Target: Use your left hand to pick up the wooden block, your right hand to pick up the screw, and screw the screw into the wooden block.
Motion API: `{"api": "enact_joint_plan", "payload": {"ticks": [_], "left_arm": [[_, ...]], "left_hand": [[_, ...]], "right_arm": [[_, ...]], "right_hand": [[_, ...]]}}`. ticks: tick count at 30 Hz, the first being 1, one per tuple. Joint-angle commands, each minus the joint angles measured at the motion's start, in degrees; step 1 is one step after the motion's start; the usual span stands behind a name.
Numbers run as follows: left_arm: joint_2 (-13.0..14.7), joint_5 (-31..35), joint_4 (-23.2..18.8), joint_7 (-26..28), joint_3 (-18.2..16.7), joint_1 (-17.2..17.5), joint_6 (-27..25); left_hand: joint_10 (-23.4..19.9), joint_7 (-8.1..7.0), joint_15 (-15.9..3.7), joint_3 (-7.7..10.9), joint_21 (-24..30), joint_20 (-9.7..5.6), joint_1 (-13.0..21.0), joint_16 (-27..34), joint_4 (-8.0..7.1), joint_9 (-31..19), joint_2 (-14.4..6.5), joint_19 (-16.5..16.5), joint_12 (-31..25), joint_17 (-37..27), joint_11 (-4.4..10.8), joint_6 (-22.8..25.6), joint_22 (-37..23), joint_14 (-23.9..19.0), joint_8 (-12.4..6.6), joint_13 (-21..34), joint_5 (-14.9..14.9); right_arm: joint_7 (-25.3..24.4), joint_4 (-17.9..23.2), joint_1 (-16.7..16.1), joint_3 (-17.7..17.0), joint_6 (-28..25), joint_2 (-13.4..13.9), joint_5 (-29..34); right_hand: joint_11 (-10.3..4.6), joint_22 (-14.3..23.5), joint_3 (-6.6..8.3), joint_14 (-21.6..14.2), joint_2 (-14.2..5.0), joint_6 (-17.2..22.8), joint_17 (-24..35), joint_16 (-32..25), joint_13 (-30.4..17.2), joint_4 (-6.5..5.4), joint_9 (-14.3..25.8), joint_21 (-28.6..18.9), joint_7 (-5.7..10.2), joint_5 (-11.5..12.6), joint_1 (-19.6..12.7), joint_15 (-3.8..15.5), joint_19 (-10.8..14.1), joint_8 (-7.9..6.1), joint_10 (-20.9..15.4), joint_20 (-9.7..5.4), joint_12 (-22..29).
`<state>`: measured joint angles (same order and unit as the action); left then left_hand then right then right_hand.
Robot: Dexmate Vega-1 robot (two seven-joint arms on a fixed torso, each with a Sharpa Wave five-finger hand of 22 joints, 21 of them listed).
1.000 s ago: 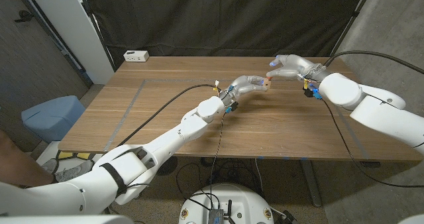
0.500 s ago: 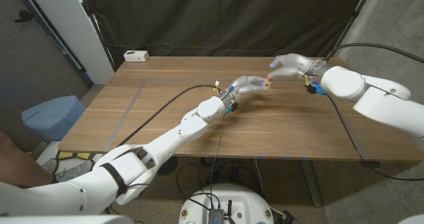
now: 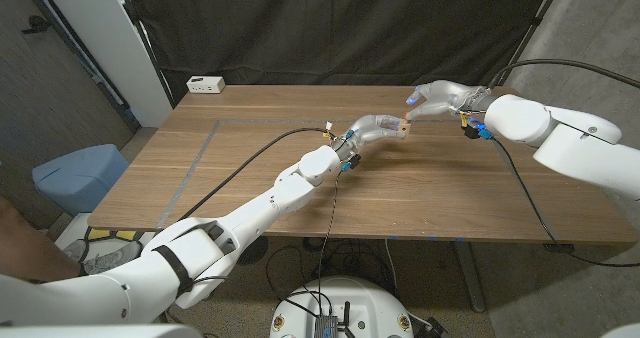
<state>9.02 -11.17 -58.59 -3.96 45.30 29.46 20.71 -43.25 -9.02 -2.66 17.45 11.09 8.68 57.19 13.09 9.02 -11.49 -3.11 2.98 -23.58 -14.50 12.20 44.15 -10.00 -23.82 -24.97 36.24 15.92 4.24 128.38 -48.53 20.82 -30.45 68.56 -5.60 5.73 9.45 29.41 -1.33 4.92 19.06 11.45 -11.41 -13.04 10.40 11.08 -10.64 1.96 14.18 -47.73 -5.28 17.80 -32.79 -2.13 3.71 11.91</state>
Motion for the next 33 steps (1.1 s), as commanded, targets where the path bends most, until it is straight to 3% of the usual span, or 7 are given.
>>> {"api": "enact_joint_plan", "payload": {"ticks": [1, 15, 33], "left_arm": [[-0.2, -0.1, 0.3, -0.3, 0.1, -0.1, -0.1], [-0.3, -0.1, 0.8, -0.9, 0.3, -0.6, 0.0], [0.1, -0.2, 0.4, -1.2, 0.2, -0.3, 0.3]], "left_hand": [[-0.6, -0.59, -4.79, 0.29, 0.3, 0.09, -0.8, 0.0, -0.33, -1.0, -1.4, 0.3, -0.4, -0.1, 0.13, 2.6, -0.3, -0.4, -0.34, 0.2, 0.2], [-0.6, -0.49, -4.76, 0.29, 0.3, 0.07, -0.9, 0.0, -0.4, -1.0, -1.4, 0.3, -0.4, -0.1, 0.12, 2.5, -0.3, -0.4, -0.3, 0.2, 0.2], [-0.6, -0.6, -4.85, 0.29, 0.3, 0.1, -0.6, 0.0, -0.23, -1.0, -1.4, 0.3, -0.3, -0.1, 0.16, 2.5, -0.3, -0.4, -0.27, 0.3, 0.3]], "right_arm": [[3.2, -0.9, 1.8, 1.2, 0.7, 0.9, 1.6], [8.8, -2.2, 4.6, 2.9, 4.0, 2.6, 5.0], [12.8, -3.7, 6.3, 3.8, 6.1, 2.0, 9.4]], "right_hand": [[-0.95, 0.3, 0.79, -0.1, 0.16, 1.1, -0.1, 0.1, 0.0, 0.09, 0.3, -0.3, 0.86, 0.1, -1.5, 0.81, 0.4, -0.23, 0.2, -0.21, -0.1], [-2.14, 0.3, 1.0, 0.6, 0.96, 0.8, -0.2, 0.2, 0.1, -0.03, 0.3, -0.2, 2.83, -0.3, -3.1, 2.38, 0.1, 0.51, 0.9, -0.47, -0.2], [-4.12, 0.3, 1.27, 0.1, 1.43, 2.5, -0.2, -0.1, 0.1, -0.22, 0.5, -0.5, 5.37, -1.1, -4.8, 4.08, 0.8, 0.5, 0.5, -1.41, 0.0]]}}
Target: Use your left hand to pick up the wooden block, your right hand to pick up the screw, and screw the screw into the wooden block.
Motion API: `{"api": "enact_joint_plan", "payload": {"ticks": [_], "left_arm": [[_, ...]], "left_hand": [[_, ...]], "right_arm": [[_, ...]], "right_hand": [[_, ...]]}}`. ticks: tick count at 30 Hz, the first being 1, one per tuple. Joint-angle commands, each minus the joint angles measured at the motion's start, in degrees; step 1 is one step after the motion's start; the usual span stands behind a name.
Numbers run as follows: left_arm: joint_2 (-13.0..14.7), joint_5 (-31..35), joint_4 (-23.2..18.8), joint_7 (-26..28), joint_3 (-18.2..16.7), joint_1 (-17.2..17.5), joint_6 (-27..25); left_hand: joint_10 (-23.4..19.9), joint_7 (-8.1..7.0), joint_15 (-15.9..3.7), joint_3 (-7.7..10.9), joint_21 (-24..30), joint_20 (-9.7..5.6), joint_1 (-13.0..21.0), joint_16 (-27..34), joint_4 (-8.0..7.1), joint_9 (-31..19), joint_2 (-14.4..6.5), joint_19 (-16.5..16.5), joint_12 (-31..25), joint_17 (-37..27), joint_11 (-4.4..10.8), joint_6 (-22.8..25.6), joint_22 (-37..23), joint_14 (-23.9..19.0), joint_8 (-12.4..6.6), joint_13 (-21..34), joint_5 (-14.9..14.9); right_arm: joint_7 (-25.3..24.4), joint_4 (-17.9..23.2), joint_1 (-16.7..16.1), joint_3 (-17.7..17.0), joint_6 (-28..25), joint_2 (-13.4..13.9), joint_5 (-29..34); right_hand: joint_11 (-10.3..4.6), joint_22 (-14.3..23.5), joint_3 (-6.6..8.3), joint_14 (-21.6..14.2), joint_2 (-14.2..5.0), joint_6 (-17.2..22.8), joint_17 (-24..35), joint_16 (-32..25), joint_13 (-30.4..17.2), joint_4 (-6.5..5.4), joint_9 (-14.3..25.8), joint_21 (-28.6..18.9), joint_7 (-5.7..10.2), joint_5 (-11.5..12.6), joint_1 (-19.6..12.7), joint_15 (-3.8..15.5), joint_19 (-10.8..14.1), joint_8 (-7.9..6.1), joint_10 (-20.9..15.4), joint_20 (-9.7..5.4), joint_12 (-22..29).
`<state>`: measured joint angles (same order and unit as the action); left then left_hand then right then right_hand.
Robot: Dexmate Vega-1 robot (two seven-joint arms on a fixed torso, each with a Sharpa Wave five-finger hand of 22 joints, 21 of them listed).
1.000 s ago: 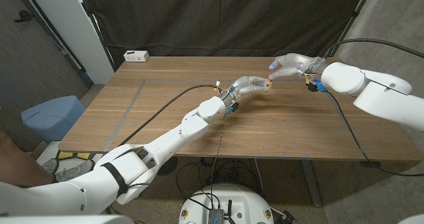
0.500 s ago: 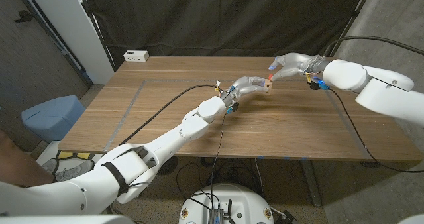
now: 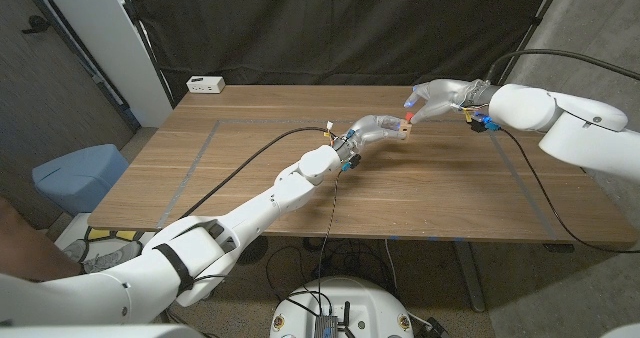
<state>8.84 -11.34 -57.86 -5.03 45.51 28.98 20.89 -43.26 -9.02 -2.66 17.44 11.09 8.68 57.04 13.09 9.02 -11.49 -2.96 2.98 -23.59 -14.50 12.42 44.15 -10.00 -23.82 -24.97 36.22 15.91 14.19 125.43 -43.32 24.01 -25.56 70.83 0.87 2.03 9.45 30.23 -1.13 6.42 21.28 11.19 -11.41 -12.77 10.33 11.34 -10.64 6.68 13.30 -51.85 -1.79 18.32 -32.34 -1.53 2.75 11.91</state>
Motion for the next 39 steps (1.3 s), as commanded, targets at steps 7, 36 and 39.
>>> {"api": "enact_joint_plan", "payload": {"ticks": [7, 36, 39], "left_arm": [[0.3, 0.1, -0.4, -0.1, 0.0, 0.2, 0.0], [-1.1, 0.1, 1.8, -0.6, 0.5, -0.8, 0.2], [-1.3, 0.0, 2.3, -0.7, 0.5, -1.0, 0.4]], "left_hand": [[-0.6, -0.73, -4.93, 0.25, 0.3, 0.09, -0.4, 0.0, -0.23, -1.0, -1.5, 0.3, -0.3, -0.2, -0.07, 2.5, -0.3, -0.4, -0.27, 0.3, 0.3], [-0.6, -0.63, -4.87, 0.24, 0.3, 0.11, -0.4, 0.1, -0.3, -1.0, -1.6, 0.3, -0.2, -0.2, -0.07, 2.5, -0.3, -0.4, -0.24, 0.4, 0.3], [-0.6, -0.59, -4.89, 0.25, 0.3, 0.1, -0.3, 0.1, -0.27, -1.0, -1.5, 0.3, -0.2, -0.2, -0.07, 2.6, -0.3, -0.4, -0.25, 0.4, 0.3]], "right_arm": [[4.7, -1.5, 2.1, 1.0, 2.0, -0.6, 4.0], [8.1, -4.2, 3.1, 0.8, 5.3, -1.8, 5.6], [8.2, -4.3, 3.2, 0.9, 5.4, -2.0, 5.8]], "right_hand": [[-0.83, 0.3, 0.42, -0.2, -0.01, 0.9, 0.1, -0.2, -0.1, -0.27, 0.2, -0.5, 0.8, -0.5, -0.9, 0.95, 0.6, -0.04, -0.2, -0.78, 0.0], [-1.46, 0.3, 0.32, -0.9, 0.16, 4.4, 0.4, -0.7, -0.1, -0.8, 0.6, -0.7, 0.3, -1.3, -1.2, 2.64, 1.8, -1.28, -1.1, -2.29, 0.2], [-1.17, 0.3, 0.22, -1.3, 0.15, 4.8, 0.4, -0.8, -0.1, -0.81, 0.7, -0.9, -0.09, -1.4, -1.3, 2.7, 2.3, -1.43, -1.4, -3.32, 0.3]]}}
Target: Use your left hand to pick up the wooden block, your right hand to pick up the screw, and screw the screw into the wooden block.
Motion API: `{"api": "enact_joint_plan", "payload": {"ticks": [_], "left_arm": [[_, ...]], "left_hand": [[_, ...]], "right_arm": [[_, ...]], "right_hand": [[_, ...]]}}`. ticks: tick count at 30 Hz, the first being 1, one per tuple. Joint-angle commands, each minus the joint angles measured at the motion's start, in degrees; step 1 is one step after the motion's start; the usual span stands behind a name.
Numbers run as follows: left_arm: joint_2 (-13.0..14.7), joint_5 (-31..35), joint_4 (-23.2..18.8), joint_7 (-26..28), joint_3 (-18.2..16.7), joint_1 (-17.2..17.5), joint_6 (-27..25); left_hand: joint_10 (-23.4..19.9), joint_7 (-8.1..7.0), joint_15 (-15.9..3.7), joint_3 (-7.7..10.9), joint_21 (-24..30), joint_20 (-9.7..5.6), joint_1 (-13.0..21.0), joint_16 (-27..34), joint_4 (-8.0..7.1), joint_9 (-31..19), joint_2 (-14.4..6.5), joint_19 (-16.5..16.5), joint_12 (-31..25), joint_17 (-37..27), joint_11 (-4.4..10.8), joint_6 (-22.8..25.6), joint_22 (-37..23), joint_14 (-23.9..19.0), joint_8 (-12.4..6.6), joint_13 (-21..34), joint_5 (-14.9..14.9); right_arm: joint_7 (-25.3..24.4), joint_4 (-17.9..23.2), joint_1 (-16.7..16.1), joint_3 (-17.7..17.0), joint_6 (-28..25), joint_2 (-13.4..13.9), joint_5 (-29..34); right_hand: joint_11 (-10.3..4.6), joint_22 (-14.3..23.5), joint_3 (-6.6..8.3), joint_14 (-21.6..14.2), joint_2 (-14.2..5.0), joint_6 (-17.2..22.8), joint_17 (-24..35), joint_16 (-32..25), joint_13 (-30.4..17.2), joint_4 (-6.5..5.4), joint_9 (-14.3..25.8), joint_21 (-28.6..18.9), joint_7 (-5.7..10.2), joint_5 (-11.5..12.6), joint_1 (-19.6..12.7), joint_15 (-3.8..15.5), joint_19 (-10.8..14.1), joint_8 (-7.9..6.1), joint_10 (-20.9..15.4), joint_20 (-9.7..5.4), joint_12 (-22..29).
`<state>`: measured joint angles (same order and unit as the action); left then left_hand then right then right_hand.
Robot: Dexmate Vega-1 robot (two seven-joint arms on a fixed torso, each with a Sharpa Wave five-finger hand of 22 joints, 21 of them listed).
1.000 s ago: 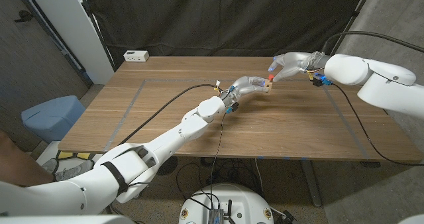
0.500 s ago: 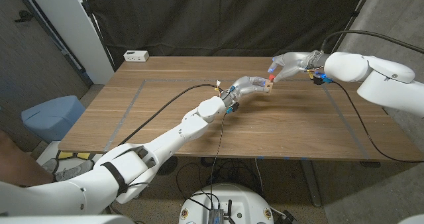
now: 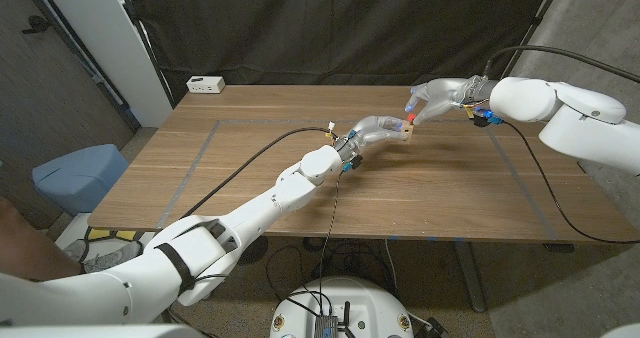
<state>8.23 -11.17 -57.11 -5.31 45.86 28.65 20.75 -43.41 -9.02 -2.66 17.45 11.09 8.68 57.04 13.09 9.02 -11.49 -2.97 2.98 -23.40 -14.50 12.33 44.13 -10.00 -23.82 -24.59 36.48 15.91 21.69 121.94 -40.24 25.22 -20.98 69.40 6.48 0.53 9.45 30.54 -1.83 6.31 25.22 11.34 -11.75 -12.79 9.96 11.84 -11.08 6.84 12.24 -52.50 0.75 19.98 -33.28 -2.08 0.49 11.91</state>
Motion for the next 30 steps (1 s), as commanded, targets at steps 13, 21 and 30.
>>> {"api": "enact_joint_plan", "payload": {"ticks": [13, 21, 30], "left_arm": [[-1.5, -0.5, 3.7, -1.2, 0.2, -1.5, 1.7], [-1.6, -0.5, 4.1, -1.1, 0.2, -1.6, 1.9], [-1.8, -0.6, 4.8, -1.5, 0.1, -1.9, 2.2]], "left_hand": [[-0.5, -0.72, -4.79, 0.26, 0.3, 0.17, -0.4, 0.0, -0.34, -1.0, -1.5, 0.3, -0.4, -0.2, 0.0, 2.6, -0.3, -0.3, -0.59, 0.1, 0.3], [-0.5, -0.63, -4.77, 0.26, 0.3, 0.05, -0.4, 0.0, -0.32, -1.0, -1.5, 0.2, -0.3, -0.2, 0.02, 2.5, -0.3, -0.3, -0.57, 0.1, 0.3], [-0.4, -0.7, -4.91, 0.25, 0.3, 0.1, -0.4, 0.0, -0.33, -1.0, -1.5, 0.2, -0.3, -0.2, 0.01, 2.6, -0.3, -0.2, -0.57, 0.1, 0.3]], "right_arm": [[1.2, -2.6, 1.4, 0.7, 1.5, -2.0, 1.0], [1.9, -3.0, 2.0, 1.1, 1.6, -2.5, 1.2], [2.2, -2.9, 2.0, 1.1, 1.3, -2.6, 1.2]], "right_hand": [[0.67, 0.2, -0.51, -1.8, -0.17, 2.6, 0.3, -0.9, 0.0, -0.69, 0.4, -0.5, -1.33, -0.7, -0.8, 0.95, 2.1, -1.31, -2.0, -4.02, 0.6], [0.73, 0.2, -0.62, -2.2, -0.42, 3.6, 0.4, -1.0, 0.0, -0.7, 0.5, -0.5, -1.44, -0.8, -0.9, 1.03, 2.4, -1.76, -2.4, -4.59, 0.7], [0.88, 0.2, -0.72, -2.6, -0.66, 4.7, 0.4, -1.1, 0.0, -0.71, 0.8, -0.5, -1.62, -0.9, -1.1, 1.27, 2.9, -2.4, -2.8, -4.86, 0.7]]}}
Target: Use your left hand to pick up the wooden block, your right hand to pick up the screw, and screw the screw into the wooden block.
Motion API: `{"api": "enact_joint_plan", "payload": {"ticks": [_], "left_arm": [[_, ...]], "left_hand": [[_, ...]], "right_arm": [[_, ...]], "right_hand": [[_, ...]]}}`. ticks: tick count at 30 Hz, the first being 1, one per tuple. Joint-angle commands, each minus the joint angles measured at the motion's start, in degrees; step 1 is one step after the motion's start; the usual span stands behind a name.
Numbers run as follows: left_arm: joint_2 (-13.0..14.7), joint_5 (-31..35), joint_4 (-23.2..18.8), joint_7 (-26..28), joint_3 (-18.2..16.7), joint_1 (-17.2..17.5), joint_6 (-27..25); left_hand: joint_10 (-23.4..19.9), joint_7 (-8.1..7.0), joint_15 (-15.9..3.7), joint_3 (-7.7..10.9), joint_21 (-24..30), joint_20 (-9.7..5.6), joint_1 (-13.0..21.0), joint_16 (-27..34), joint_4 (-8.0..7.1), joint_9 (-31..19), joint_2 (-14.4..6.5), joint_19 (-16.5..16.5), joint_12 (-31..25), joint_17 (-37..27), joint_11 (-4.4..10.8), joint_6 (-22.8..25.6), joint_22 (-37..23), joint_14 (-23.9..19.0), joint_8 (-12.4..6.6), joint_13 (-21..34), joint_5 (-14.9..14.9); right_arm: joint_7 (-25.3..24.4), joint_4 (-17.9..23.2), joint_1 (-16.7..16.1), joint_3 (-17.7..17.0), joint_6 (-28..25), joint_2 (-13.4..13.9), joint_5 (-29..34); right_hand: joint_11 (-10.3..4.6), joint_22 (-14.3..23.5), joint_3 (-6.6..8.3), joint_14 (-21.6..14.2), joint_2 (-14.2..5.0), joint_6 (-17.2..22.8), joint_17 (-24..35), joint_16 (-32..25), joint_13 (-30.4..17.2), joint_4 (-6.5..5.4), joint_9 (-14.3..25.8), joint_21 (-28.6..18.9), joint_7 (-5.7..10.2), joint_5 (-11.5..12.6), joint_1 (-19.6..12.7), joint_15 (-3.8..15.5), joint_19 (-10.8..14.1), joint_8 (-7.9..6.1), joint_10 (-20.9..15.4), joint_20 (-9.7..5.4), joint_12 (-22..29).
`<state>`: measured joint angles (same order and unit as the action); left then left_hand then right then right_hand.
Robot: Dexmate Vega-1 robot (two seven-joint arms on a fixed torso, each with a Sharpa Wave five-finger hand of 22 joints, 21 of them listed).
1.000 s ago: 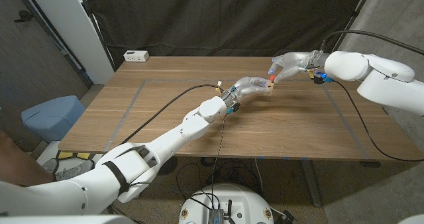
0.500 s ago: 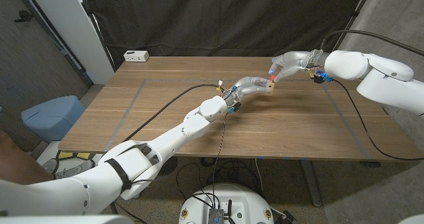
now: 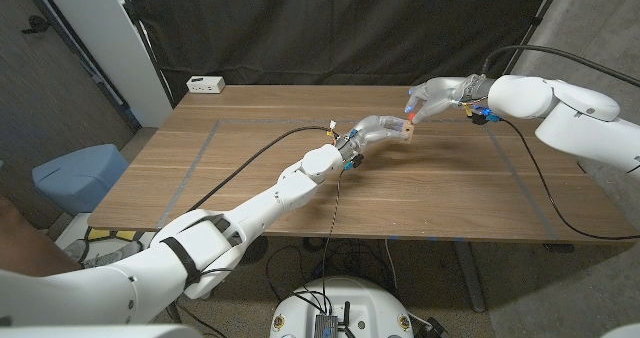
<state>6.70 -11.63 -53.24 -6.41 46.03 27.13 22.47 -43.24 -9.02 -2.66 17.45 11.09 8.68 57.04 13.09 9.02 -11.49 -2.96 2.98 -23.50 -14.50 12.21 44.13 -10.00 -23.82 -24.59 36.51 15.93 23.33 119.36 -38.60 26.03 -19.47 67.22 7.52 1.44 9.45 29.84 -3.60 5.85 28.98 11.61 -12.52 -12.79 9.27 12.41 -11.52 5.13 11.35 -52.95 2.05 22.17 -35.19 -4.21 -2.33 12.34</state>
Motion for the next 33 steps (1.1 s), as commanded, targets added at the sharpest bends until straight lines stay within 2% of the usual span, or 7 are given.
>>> {"api": "enact_joint_plan", "payload": {"ticks": [1, 16, 33], "left_arm": [[-0.3, -0.2, 1.0, -0.4, 0.0, -0.4, 0.6], [0.1, 0.0, 0.0, -0.1, 0.0, 0.1, 0.3], [0.2, 0.3, -0.9, 0.2, 0.2, 0.5, -0.2]], "left_hand": [[-0.6, -0.69, -4.82, 0.26, 0.3, 0.14, -0.5, 0.0, -0.38, -1.0, -1.5, 0.2, -0.2, -0.2, 0.12, 2.6, -0.3, -0.2, -0.57, 0.1, 0.3], [-0.6, -0.65, -4.86, 0.24, 0.3, 0.06, -0.3, 0.0, -0.27, -1.0, -1.4, 0.2, -0.1, -0.2, 0.11, 2.5, -0.3, -0.3, -0.53, 0.1, 0.2], [-0.6, -0.59, -4.81, 0.2, 0.3, 0.16, -0.4, 0.0, -0.34, -1.0, -1.5, 0.2, -0.1, -0.2, 0.11, 2.4, -0.3, -0.3, -0.46, 0.1, 0.2]], "right_arm": [[0.6, -0.2, 0.4, 0.3, -0.3, -0.4, 0.1], [0.4, -0.2, -0.1, -0.2, 0.0, -0.1, -0.8], [-0.4, 0.1, -1.3, -1.1, 0.1, 0.7, -2.0]], "right_hand": [[-0.01, 0.2, -0.03, -0.9, -0.19, 1.0, 0.2, -0.4, 0.0, 0.0, 0.2, 0.0, 0.05, 0.0, -0.7, 0.02, 0.7, -0.52, -0.7, -2.08, 0.3], [0.23, 0.1, -0.32, -1.8, -0.78, 2.2, 0.5, -0.7, 0.0, -0.24, 0.8, -0.2, -0.55, -0.1, -0.5, 1.1, 2.2, -1.53, -1.6, -3.89, 0.5], [0.32, 0.1, -0.63, -2.5, -1.25, 3.6, 0.8, -1.0, 0.0, -0.5, 1.4, -0.1, -1.05, -0.2, 0.0, 1.23, 3.0, -2.7, -2.4, -4.15, 0.6]]}}
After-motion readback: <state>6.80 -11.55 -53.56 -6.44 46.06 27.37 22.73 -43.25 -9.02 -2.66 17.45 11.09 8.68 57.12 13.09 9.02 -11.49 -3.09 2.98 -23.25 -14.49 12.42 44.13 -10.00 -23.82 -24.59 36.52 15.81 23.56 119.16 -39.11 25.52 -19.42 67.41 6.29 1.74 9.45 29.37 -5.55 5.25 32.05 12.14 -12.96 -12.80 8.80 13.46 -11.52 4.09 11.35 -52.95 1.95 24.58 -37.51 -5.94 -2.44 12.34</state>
